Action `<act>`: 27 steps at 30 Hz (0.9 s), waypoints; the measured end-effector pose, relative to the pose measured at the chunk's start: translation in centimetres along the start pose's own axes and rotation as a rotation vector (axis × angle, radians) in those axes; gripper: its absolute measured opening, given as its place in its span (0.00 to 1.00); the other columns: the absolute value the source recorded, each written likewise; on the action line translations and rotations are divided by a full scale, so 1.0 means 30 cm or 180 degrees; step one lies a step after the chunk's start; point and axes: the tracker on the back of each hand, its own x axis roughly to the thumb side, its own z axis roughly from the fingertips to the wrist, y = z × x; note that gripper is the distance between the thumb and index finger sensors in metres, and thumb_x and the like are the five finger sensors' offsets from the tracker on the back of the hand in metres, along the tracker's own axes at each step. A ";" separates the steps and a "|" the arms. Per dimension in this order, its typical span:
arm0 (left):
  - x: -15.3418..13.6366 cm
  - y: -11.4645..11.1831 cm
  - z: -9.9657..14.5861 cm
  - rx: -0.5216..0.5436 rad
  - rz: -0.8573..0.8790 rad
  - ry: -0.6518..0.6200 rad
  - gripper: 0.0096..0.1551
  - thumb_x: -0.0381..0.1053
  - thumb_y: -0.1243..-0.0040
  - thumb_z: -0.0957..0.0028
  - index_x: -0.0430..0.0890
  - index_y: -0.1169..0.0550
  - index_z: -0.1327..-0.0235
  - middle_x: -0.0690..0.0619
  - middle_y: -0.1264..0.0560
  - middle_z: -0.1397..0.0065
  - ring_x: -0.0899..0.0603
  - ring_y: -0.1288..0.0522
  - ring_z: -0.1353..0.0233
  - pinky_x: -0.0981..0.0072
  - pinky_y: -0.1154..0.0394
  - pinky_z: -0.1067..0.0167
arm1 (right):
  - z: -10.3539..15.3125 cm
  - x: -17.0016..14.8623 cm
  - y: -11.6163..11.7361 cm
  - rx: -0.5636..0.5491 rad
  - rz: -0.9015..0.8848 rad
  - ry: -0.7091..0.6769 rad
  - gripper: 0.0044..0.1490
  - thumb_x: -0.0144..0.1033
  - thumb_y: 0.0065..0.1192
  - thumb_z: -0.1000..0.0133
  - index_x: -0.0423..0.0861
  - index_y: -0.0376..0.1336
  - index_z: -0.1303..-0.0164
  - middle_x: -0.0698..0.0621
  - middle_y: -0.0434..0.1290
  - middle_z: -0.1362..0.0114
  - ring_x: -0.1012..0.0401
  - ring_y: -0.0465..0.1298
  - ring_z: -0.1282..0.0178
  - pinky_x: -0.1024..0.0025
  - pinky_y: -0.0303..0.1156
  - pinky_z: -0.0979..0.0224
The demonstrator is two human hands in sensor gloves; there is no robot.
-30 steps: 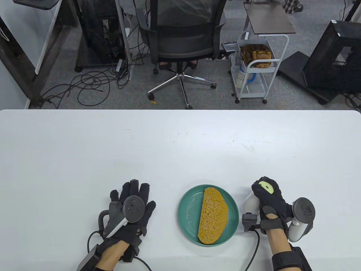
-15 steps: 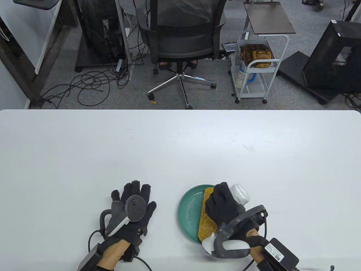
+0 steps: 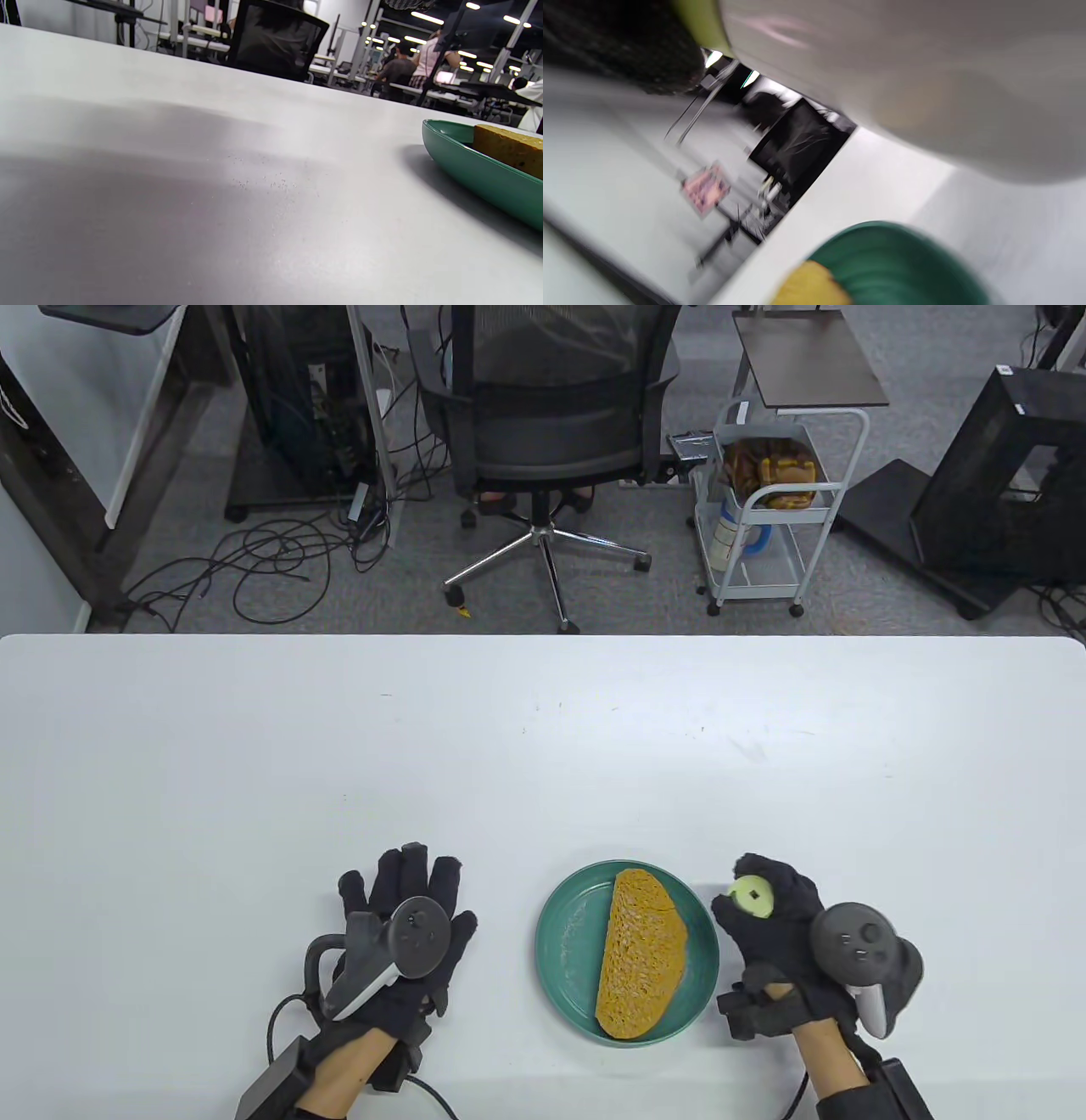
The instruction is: Press dispenser to sprinkle granules onto bread slice
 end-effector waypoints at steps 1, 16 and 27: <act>0.006 0.000 0.003 -0.0002 -0.0021 -0.0019 0.43 0.67 0.55 0.42 0.59 0.52 0.16 0.48 0.61 0.08 0.37 0.60 0.09 0.27 0.72 0.22 | 0.005 -0.033 -0.014 -0.0111 -0.0345 0.0252 0.34 0.45 0.76 0.54 0.51 0.61 0.41 0.50 0.73 0.36 0.45 0.69 0.30 0.29 0.51 0.26; 0.009 -0.026 -0.002 -0.0161 -0.0078 -0.0024 0.43 0.67 0.55 0.42 0.59 0.52 0.15 0.47 0.61 0.08 0.37 0.60 0.09 0.27 0.72 0.22 | 0.380 0.289 0.376 -0.0041 0.5067 -0.4216 0.34 0.49 0.74 0.58 0.56 0.61 0.43 0.56 0.74 0.36 0.51 0.71 0.28 0.31 0.53 0.23; 0.016 -0.017 0.008 -0.0151 -0.0046 -0.0061 0.43 0.67 0.55 0.42 0.58 0.52 0.15 0.47 0.60 0.08 0.36 0.60 0.09 0.27 0.72 0.22 | 0.419 0.291 0.375 -0.0171 0.4333 -0.4276 0.34 0.54 0.70 0.60 0.59 0.60 0.45 0.60 0.75 0.38 0.55 0.74 0.30 0.36 0.61 0.24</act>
